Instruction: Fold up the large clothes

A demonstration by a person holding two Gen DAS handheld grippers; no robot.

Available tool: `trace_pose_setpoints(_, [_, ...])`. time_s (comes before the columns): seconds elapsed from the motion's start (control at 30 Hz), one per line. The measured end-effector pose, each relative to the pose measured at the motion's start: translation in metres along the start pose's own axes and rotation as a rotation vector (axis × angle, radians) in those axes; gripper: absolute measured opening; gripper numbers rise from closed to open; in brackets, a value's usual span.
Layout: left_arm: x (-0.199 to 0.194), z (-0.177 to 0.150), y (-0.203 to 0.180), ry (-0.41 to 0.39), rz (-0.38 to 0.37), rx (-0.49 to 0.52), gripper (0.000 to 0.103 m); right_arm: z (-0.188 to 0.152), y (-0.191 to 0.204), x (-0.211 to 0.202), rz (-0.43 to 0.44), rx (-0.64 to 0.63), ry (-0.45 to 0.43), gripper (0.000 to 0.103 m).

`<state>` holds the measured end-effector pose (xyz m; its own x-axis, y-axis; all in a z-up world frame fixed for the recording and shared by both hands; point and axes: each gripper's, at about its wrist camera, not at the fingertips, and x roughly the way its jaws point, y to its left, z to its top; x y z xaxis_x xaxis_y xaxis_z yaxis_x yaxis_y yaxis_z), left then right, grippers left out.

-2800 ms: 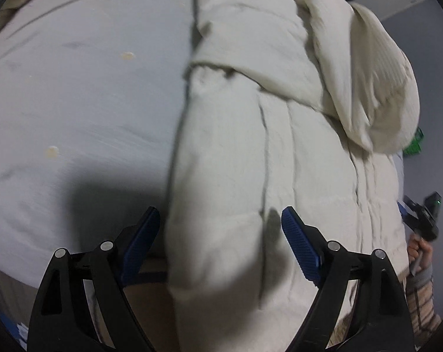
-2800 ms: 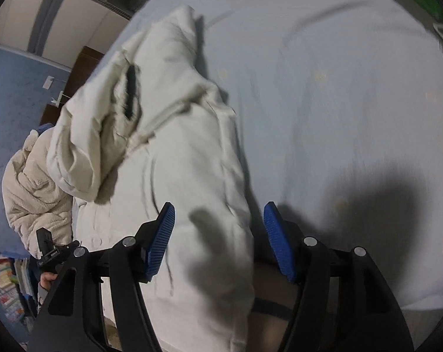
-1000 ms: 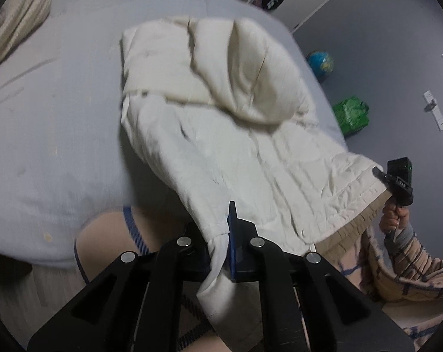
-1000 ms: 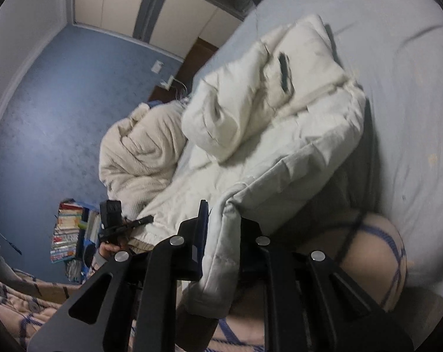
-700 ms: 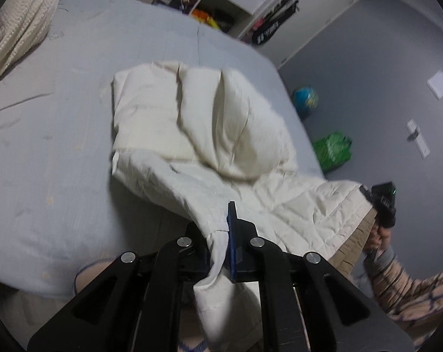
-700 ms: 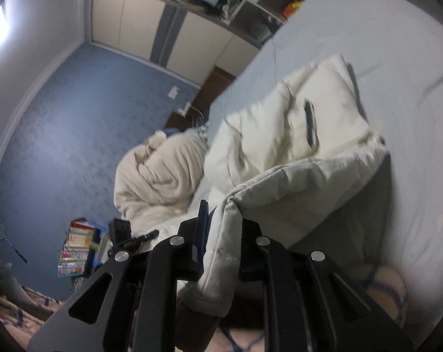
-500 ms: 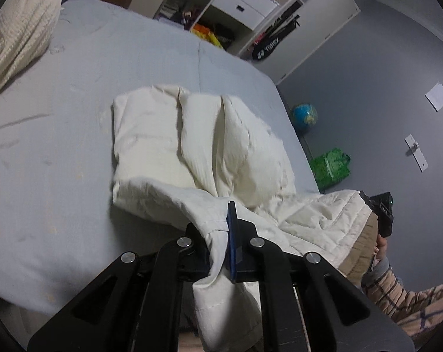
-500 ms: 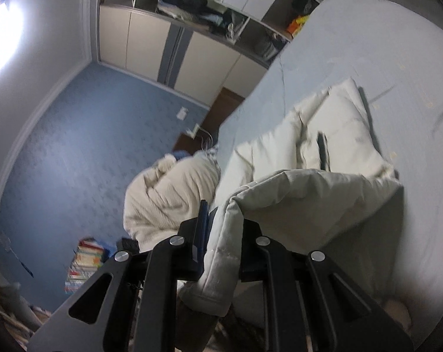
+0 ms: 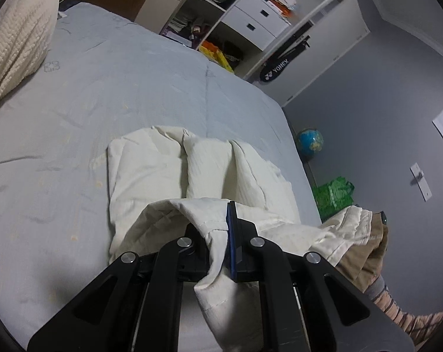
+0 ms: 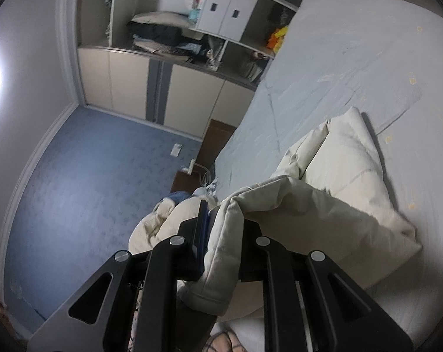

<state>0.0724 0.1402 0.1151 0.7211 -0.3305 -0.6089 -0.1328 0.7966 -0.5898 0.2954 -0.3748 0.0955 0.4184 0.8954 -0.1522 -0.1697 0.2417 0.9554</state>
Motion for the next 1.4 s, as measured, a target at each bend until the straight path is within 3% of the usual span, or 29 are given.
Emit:
trace_pose_setpoints(0.63, [0.106,0.067,0.065,0.068,0.069,-0.187,0.009,0.054,-0.071,0.091,-0.163,0.158,-0.049,0.011])
trace_pose_setpoints(1.1, [0.183,0.065,0.092,0.136,0.231,-0.156,0.010,0.057,-0.133,0.143,-0.347,0.186,-0.038,0.009])
trace_pose_setpoints(1.4, [0.181,0.062,0.098,0.140,0.211,-0.185,0.011,0.058,-0.137,0.152,-0.393,0.179,-0.004,0.011])
